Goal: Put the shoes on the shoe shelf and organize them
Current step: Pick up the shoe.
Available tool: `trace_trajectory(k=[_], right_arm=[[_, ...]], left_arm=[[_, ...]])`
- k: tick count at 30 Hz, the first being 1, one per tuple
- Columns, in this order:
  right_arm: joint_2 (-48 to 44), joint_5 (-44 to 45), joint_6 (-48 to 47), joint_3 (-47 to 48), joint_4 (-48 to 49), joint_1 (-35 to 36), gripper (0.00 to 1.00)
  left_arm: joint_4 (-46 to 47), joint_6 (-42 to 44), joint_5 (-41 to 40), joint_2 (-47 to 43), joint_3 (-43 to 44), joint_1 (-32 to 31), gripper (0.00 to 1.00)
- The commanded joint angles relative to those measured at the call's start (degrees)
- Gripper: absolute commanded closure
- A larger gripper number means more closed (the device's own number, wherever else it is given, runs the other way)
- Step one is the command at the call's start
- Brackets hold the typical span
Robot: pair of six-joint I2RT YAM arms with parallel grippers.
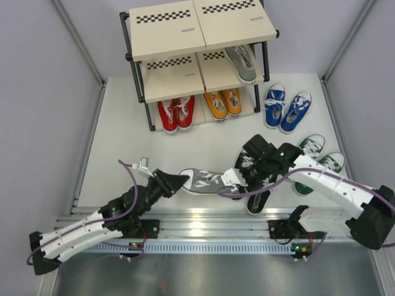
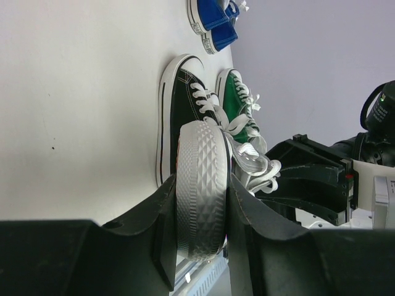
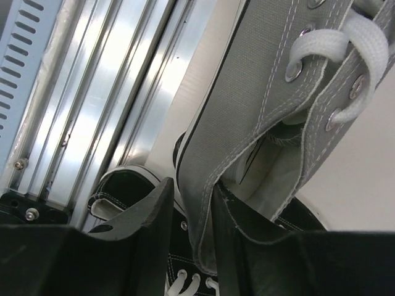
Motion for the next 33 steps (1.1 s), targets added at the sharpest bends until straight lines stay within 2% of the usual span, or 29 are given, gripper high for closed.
trace_trajectory(k=[1, 4, 5, 7, 15, 17, 18, 21, 24, 25, 31, 33], right_arm=[[1.3, -0.9, 0.1, 3.2, 0.1, 2.1, 0.70], [1.7, -0.9, 0.1, 3.5, -0.4, 2.6, 0.82], [1.7, -1.3, 0.1, 3.7, -0.6, 2.5, 0.90], [1.5, -2.1, 0.1, 4.8, -2.0, 2.6, 0.99], [0.5, -7.6, 2.3, 14.8, -10.3, 1.1, 1.00], [-0.2, -9.7, 2.8, 15.6, -10.8, 0.5, 1.00], [-0.4, -10.3, 3.0, 16.2, -10.9, -0.4, 1.00], [-0.8, -12.0, 3.6, 17.1, -10.8, -2.1, 1.00], [-1.4, -12.8, 4.0, 18.1, -10.6, -3.0, 1.00], [-1.6, -12.8, 4.5, 18.6, -10.6, -3.5, 1.00], [-2.5, -11.6, 6.5, 23.6, -11.1, -5.5, 1.00], [-2.8, -11.1, 7.2, 25.9, -10.7, -6.0, 1.00]], left_arm=[[7.9, -0.8, -2.1, -1.2, 3.9, 0.3, 1.00], [8.2, -0.5, -2.6, -1.2, 4.0, 0.3, 1.00], [8.3, -0.3, -2.7, -1.2, 4.0, 0.3, 1.00], [8.1, 0.3, -3.1, -1.2, 4.3, 0.3, 1.00], [6.3, 1.7, -6.2, 0.6, 5.2, 0.3, 0.98], [7.1, 2.1, -6.0, 1.3, 5.5, 0.2, 0.83], [7.8, 2.9, -5.6, 2.2, 5.6, 0.3, 0.66], [9.8, 5.3, -4.1, 4.3, 7.0, 0.3, 0.43], [9.7, 9.3, -2.2, 6.9, 10.0, 0.3, 0.33], [9.0, 10.3, -2.0, 7.3, 11.0, 0.3, 0.23], [-1.6, 19.1, -3.5, 9.6, 20.5, 0.3, 0.09], [-5.3, 21.6, -4.8, 9.9, 22.7, 0.3, 0.07]])
